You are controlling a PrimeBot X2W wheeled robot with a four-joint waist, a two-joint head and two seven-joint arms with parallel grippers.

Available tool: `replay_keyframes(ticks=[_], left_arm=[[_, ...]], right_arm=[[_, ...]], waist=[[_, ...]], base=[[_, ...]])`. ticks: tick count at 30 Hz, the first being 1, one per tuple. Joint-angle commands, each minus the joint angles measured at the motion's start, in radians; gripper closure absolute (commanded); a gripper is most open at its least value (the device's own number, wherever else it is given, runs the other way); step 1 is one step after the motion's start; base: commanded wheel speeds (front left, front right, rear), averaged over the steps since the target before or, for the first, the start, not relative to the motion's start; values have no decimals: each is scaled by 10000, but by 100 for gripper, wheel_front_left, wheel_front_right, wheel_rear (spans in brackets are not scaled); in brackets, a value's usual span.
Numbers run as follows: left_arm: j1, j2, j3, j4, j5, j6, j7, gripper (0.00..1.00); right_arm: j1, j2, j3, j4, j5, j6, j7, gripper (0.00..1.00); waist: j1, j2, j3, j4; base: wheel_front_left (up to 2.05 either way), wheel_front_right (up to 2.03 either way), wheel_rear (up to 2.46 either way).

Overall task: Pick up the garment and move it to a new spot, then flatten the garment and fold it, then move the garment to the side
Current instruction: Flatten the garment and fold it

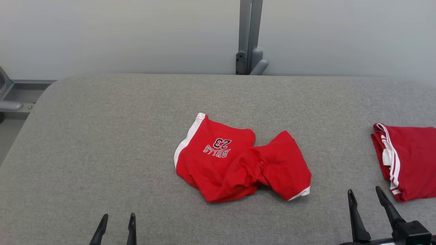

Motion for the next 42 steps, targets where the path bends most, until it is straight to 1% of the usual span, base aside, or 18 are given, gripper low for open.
replay_keyframes(ticks=[1, 4, 9, 16, 19, 20, 24, 26, 29, 32, 34, 36, 39, 41, 42], left_arm=[[85, -92, 95, 33, 115, -100, 1, 0], [9, -243, 349, 22, 323, -288, 1, 0], [-127, -392, 509, -30, 450, -461, 1, 0], [-411, -454, 567, -156, 460, -559, 1, 0], [-746, -476, 450, 83, 355, -589, 1, 0], [-891, -483, 398, 315, 191, -603, 1, 0], [-2082, -509, 88, 1754, -1252, -633, 1, 0], [-2858, -515, -311, 2547, -1426, -641, 3, 0], [-3991, -313, -827, 3943, -1957, -635, 69, 0], [-4991, -115, -1238, 4997, -2907, -637, 557, 0], [-5484, 182, -1328, 5596, -3417, -638, 778, 0], [-5798, 325, -1446, 6171, -3936, -640, 1125, 0], [-6122, 563, -1874, 6671, -4752, -641, 1762, 0], [-6146, 672, -2286, 6658, -5344, -641, 2084, 0], [-6123, 666, -2491, 6545, -5737, -641, 2225, 17]], right_arm=[[51, -28, 16, 3, 88, -15, -31, 0], [-63, -28, 90, 25, 90, -15, -31, 0], [-156, -28, 148, 2, 102, -15, -31, 0], [-327, -28, 233, -65, 85, -15, -31, 0], [-445, -28, 217, -98, 53, -15, -31, 0], [-484, -28, 221, -108, 49, -15, -31, 0], [-600, -25, 326, -135, 61, -15, -31, 0], [-752, -30, 437, -128, 72, -15, -31, 0], [-947, -27, 546, -138, 103, -15, -29, 0], [-1165, -31, 588, -193, 73, -15, -31, 0], [-1250, -23, 581, -216, 60, -15, -31, 0], [-1304, -26, 525, -244, 72, -15, -31, 0], [-1330, -25, 466, -222, 88, -15, -31, 0], [-1333, -25, 412, -199, 124, -15, -31, 0], [-1324, -26, 366, -186, 152, -15, -31, 0]], waist=[[1, 118, -2, -14], [1, 118, 17, -68], [1, 118, 56, -106], [1, 118, 179, -248], [1, 118, 304, -402], [1, 118, 349, -461], [1, 118, 603, -779], [1, 118, 807, -1025], [1, 118, 1120, -1432], [1, 118, 1439, -1858], [1, 118, 1633, -2131], [1, 118, 1771, -2374], [1, 118, 1936, -2660], [1, 118, 1997, -2782], [1, 118, 2013, -2806]], base=[[0, 0, 0], [0, 0, 0], [0, 0, 0], [0, 0, 0], [0, 0, 0], [0, 0, 0], [0, 0, 0], [0, 0, 0], [0, 0, 0], [0, 0, 0], [0, 0, 0], [0, 0, 0], [0, 0, 0], [0, 0, 0], [0, 0, 0]])
